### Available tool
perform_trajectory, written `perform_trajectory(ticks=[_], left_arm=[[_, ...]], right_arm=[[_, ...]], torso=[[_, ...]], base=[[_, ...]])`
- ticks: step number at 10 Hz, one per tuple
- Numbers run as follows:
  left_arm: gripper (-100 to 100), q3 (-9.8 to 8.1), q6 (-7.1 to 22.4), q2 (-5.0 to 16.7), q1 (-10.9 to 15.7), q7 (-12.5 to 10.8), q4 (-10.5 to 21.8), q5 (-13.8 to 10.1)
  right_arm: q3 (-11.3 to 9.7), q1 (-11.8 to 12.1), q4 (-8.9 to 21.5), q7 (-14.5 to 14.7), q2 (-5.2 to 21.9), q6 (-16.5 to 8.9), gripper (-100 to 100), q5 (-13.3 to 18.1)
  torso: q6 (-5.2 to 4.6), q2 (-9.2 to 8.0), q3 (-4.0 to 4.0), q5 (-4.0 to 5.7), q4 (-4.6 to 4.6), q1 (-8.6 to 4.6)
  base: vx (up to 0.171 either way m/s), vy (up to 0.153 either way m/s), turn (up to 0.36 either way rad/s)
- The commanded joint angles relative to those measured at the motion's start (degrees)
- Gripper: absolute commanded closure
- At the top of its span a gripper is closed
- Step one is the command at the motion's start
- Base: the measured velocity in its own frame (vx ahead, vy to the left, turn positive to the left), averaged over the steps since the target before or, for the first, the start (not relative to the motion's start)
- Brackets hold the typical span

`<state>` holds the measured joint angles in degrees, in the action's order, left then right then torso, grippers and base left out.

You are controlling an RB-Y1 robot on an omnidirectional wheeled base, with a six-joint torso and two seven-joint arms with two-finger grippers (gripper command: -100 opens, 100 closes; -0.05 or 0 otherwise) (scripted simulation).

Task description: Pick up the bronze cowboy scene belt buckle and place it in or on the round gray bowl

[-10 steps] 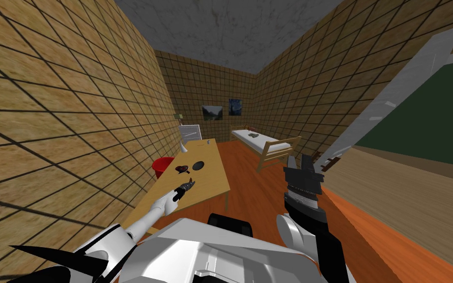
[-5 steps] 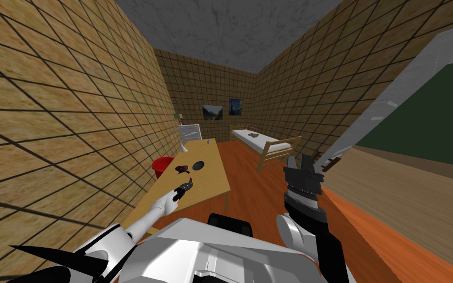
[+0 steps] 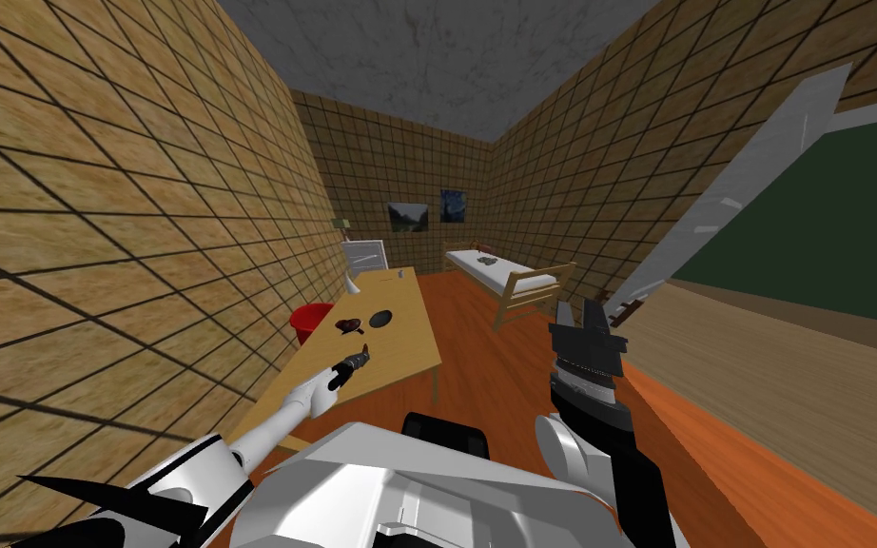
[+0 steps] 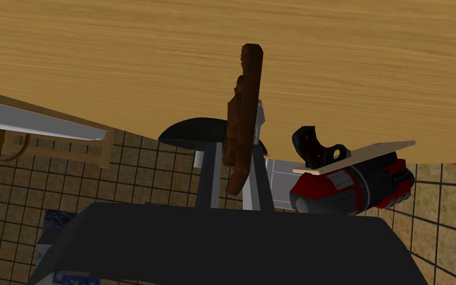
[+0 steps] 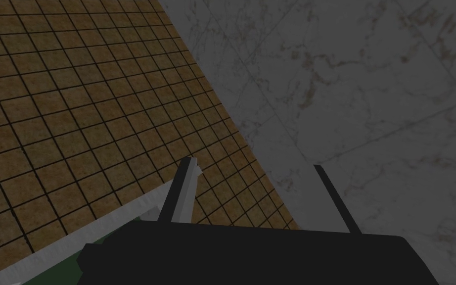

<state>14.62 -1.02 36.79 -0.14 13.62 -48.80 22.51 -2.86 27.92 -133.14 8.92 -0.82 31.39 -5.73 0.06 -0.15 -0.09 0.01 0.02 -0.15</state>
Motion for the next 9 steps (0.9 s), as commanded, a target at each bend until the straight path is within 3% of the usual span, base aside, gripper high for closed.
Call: perform_trajectory(ticks=[1, 2, 4, 8, 9], left_arm=[[0, 0.0, 0.0, 0.0, 0.0, 0.0, 0.0, 0.0], [100, 1.19, 0.44, 1.6, 0.27, -1.43, 0.7, -2.04], [100, 2.81, 0.93, 4.14, 0.74, -3.43, 1.51, -5.02], [100, 4.91, 1.55, 7.44, 1.37, -5.99, 2.54, -8.91], [100, 6.14, 1.99, 9.2, 1.67, -7.46, 3.19, -11.0]], right_arm=[[0.0, 0.0, 0.0, 0.0, 0.0, 0.0, 0, 0.0], [0.0, 0.0, 0.0, 0.0, 0.0, 0.0, 0, 0.0], [0.0, -0.01, 0.0, 0.0, 0.01, 0.0, 0, 0.0], [0.01, 0.0, 0.0, 0.0, 0.01, 0.0, 0, 0.0], [0.01, 0.0, 0.0, 0.0, 0.01, 0.0, 0, 0.0]], torso=[[0.0, 0.0, 0.0, 0.0, 0.0, 0.0], [0.0, 0.09, 0.05, -0.02, -0.02, 0.12], [-0.12, 0.1, 0.04, -0.04, 0.02, 0.28], [-0.03, 0.1, 0.05, -0.04, 0.0, 0.3], [-0.08, 0.12, 0.05, -0.04, 0.01, 0.29]], base=[[-0.006, -0.008, 0.002], [-0.021, 0.008, -0.241], [-0.043, 0.037, -0.314], [-0.029, 0.028, -0.158], [-0.039, 0.026, -0.406]])
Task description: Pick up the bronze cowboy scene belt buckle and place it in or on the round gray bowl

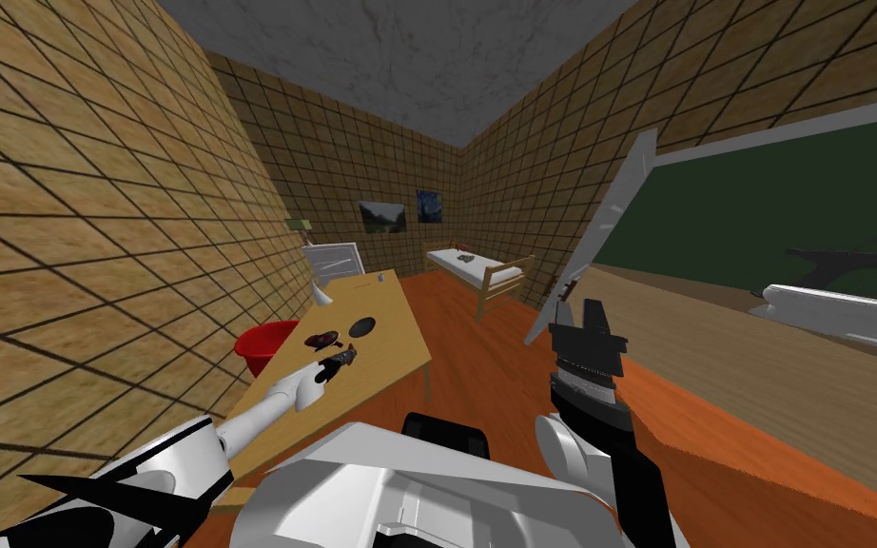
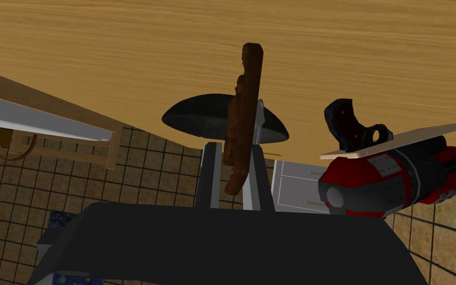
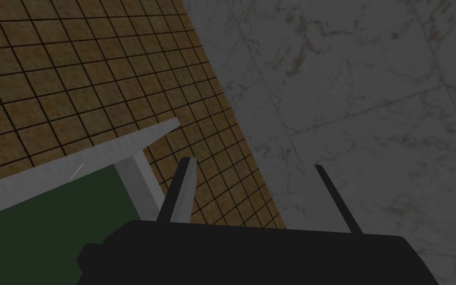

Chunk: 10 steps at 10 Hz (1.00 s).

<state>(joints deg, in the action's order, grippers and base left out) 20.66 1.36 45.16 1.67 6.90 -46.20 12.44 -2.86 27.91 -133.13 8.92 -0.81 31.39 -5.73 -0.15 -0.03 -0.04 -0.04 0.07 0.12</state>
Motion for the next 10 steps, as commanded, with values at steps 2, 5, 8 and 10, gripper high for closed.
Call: perform_trajectory(ticks=[2, 5, 8, 10], left_arm=[[100, 2.13, 0.42, 3.55, 0.24, -3.12, 1.68, -4.12], [100, 4.3, 1.35, 6.31, 0.58, -5.61, 2.86, -7.35], [100, 7.2, 2.63, 9.86, 0.97, -8.9, 4.46, -11.53], [100, 9.27, 3.58, 12.27, 1.23, -11.22, 5.61, -14.37]], right_arm=[[0.01, 0.01, 0.0, 0.0, 0.0, 0.0, 0, 0.0], [0.01, 0.01, 0.0, 0.0, 0.0, 0.0, 0, 0.0], [0.01, 0.02, 0.0, 0.0, 0.0, 0.0, 0, 0.0], [0.01, 0.01, 0.0, 0.0, 0.01, 0.0, 0, 0.0]], torso=[[0.16, -0.03, -0.01, 0.02, -0.02, 0.06], [0.19, -0.06, -0.02, -0.02, -0.03, 0.15], [0.18, 0.01, 0.01, -0.01, -0.03, 0.09], [0.16, -0.02, -0.01, -0.01, 0.0, 0.13]], base=[[-0.041, 0.049, -0.309], [-0.04, 0.05, -0.226], [-0.031, 0.042, -0.268], [-0.054, 0.054, -0.361]])
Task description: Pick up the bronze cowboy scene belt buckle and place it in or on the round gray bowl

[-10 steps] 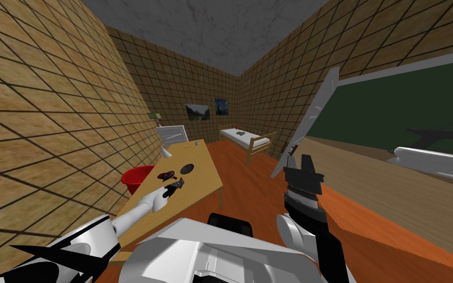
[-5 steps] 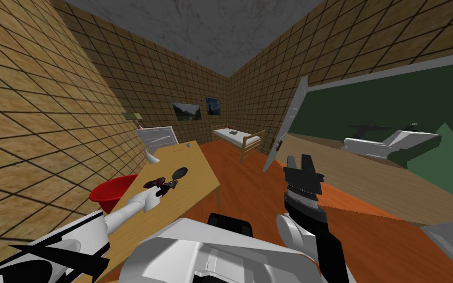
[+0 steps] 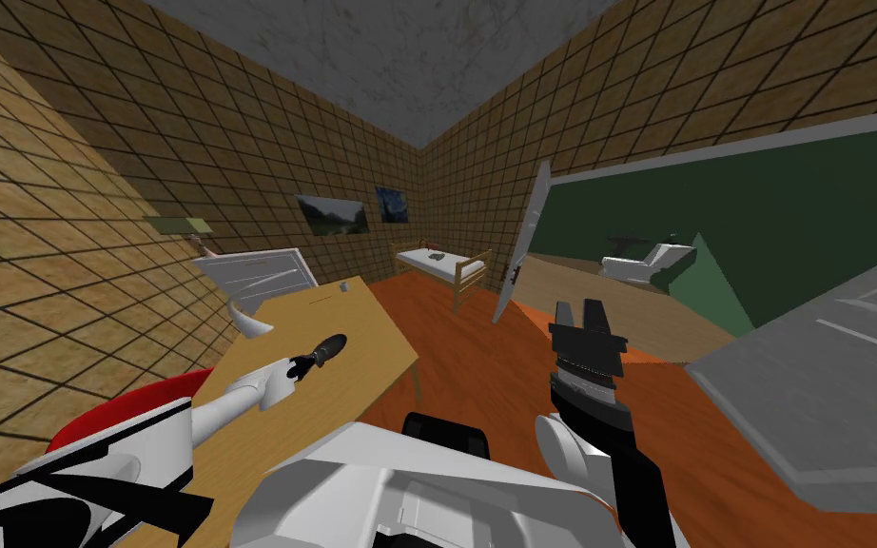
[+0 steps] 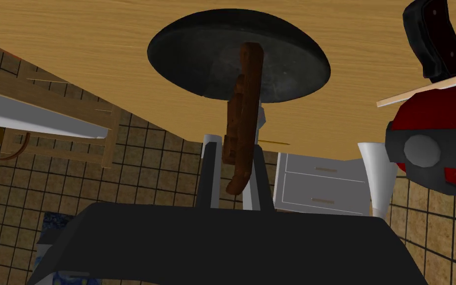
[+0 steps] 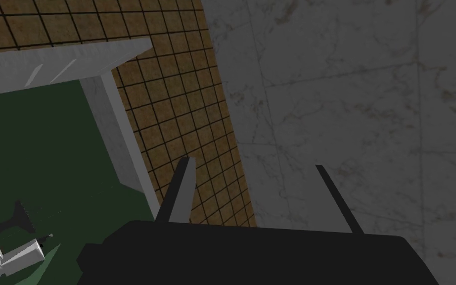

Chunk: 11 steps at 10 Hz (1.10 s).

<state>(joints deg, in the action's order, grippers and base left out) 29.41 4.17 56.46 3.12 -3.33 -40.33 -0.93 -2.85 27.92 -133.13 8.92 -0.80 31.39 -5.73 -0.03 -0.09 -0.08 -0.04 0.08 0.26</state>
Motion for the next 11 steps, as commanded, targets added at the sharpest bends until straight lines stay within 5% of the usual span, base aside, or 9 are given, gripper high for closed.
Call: perform_trajectory(ticks=[1, 6, 8, 9, 11], left_arm=[[100, 1.18, 1.1, 1.69, -0.16, -1.71, 0.12, -1.84], [100, 5.75, 3.42, 6.36, 0.24, -6.7, 2.78, -7.4], [100, 5.98, 3.71, 6.81, 0.16, -6.89, 2.45, -7.81], [-100, 6.14, 3.63, 6.94, 0.3, -7.05, 2.66, -7.99], [-100, 6.12, 3.64, 6.94, 0.29, -7.04, 2.64, -7.97]], right_arm=[[0.0, 0.0, 0.0, 0.0, 0.0, 0.0, 0, 0.0], [0.01, 0.01, 0.0, 0.0, 0.0, 0.0, 0, 0.0], [0.01, 0.02, 0.0, 0.0, 0.0, 0.0, 0, 0.0], [0.01, 0.03, 0.0, 0.0, 0.0, 0.0, 0, 0.0], [0.01, 0.03, 0.0, 0.0, 0.0, 0.0, 0, 0.0]], torso=[[0.0, 0.0, 0.0, 0.0, 0.0, 0.0], [0.06, 0.1, 0.04, 0.03, 0.0, 0.0], [0.14, 0.11, 0.06, 0.05, -0.03, -0.08], [0.19, 0.14, 0.09, 0.02, -0.06, -0.17], [0.19, 0.19, 0.12, 0.04, -0.08, -0.25]], base=[[-0.042, 0.068, -0.249], [-0.035, 0.06, -0.273], [-0.021, 0.032, -0.117], [-0.001, 0.005, 0.005], [0.0, 0.0, 0.0]])
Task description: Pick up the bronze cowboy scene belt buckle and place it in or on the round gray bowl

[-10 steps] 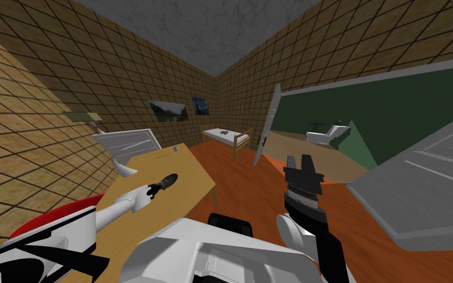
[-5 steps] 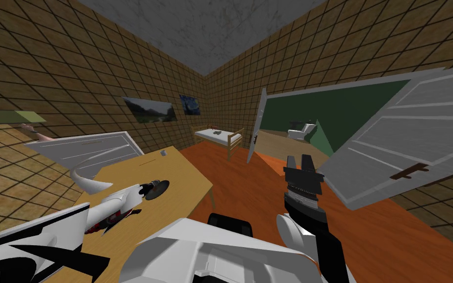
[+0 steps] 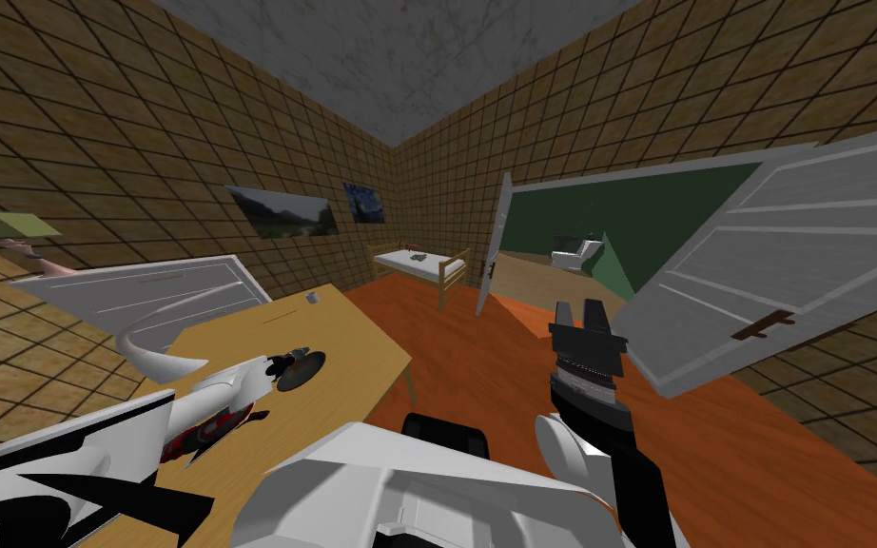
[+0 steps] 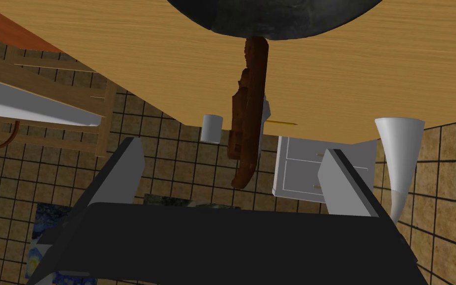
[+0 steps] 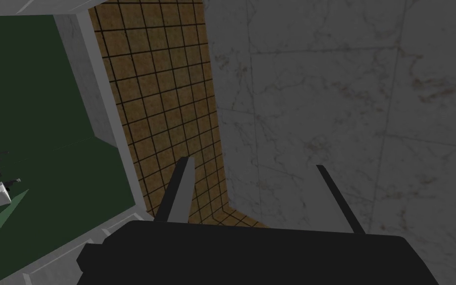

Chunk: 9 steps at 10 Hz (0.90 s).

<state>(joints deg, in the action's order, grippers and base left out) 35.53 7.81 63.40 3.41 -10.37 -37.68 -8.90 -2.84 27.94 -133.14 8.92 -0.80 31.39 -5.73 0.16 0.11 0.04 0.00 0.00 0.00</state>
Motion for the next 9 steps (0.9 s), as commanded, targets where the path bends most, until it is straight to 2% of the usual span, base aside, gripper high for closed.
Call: perform_trajectory(ticks=[1, 2, 3, 4, 5, 6, 7, 8, 9], left_arm=[[-100, 0.0, 0.0, 0.0, 0.0, 0.0, 0.0, 0.0], [-100, 0.0, 0.0, 0.0, 0.0, 0.0, 0.0, 0.0], [0, 0.0, 0.0, 0.0, 0.0, 0.0, 0.0, 0.0], [-100, 0.66, -1.3, 0.7, -1.72, -2.86, 1.59, 0.64], [-100, 0.66, -1.3, 0.7, -1.72, -3.83, 1.59, 0.64], [-100, 1.32, -2.6, 1.39, -3.43, -5.71, 3.17, 1.28], [-100, 1.32, -2.6, 1.39, -3.43, -7.46, 3.02, 1.28], [-100, 1.98, -3.91, 2.09, -5.15, -9.11, 4.56, 1.92], [-100, 1.98, -3.91, 2.09, -5.15, -10.62, 4.76, 1.92]], right_arm=[[0.0, 0.0, 0.0, 0.0, 0.0, 0.0, 0, 0.0], [0.0, 0.0, 0.0, 0.0, 0.0, 0.0, 0, 0.0], [0.0, 0.0, 0.0, 0.0, 0.0, 0.0, 0, 0.0], [0.0, 0.0, 0.0, 0.0, 0.0, 0.0, 0, 0.0], [-0.01, -0.01, 0.0, 0.0, 0.0, 0.0, 0, 0.0], [0.0, -0.01, 0.0, 0.0, 0.0, 0.0, 0, 0.0], [-0.01, -0.02, 0.0, 0.0, 0.0, 0.0, 0, 0.0], [0.0, -0.01, 0.0, 0.0, 0.0, 0.0, 0, 0.0], [-0.01, -0.02, 0.0, 0.0, 0.0, 0.0, 0, 0.0]], torso=[[0.0, 0.0, 0.0, 0.0, 0.0, 0.0], [0.0, 0.0, 0.0, 0.0, 0.0, 0.0], [0.0, 0.0, 0.0, 0.0, 0.0, -0.01], [0.0, 0.0, 0.0, 0.0, 0.0, -0.01], [-0.07, -0.09, -0.04, 0.01, 0.02, -0.03], [0.0, -0.15, -0.08, 0.01, 0.03, -0.03], [-0.04, -0.26, -0.14, 0.02, 0.05, -0.07], [0.0, -0.26, -0.15, 0.01, 0.06, -0.06], [-0.06, -0.26, -0.15, 0.03, 0.06, -0.06]], base=[[0.0, 0.0, 0.0], [0.0, 0.0, 0.0], [0.0, 0.0, 0.0], [-0.034, -0.008, -0.28], [-0.048, -0.005, -0.184], [-0.074, -0.02, -0.285], [-0.069, -0.017, -0.161], [-0.07, -0.019, -0.341], [-0.053, -0.006, -0.138]])
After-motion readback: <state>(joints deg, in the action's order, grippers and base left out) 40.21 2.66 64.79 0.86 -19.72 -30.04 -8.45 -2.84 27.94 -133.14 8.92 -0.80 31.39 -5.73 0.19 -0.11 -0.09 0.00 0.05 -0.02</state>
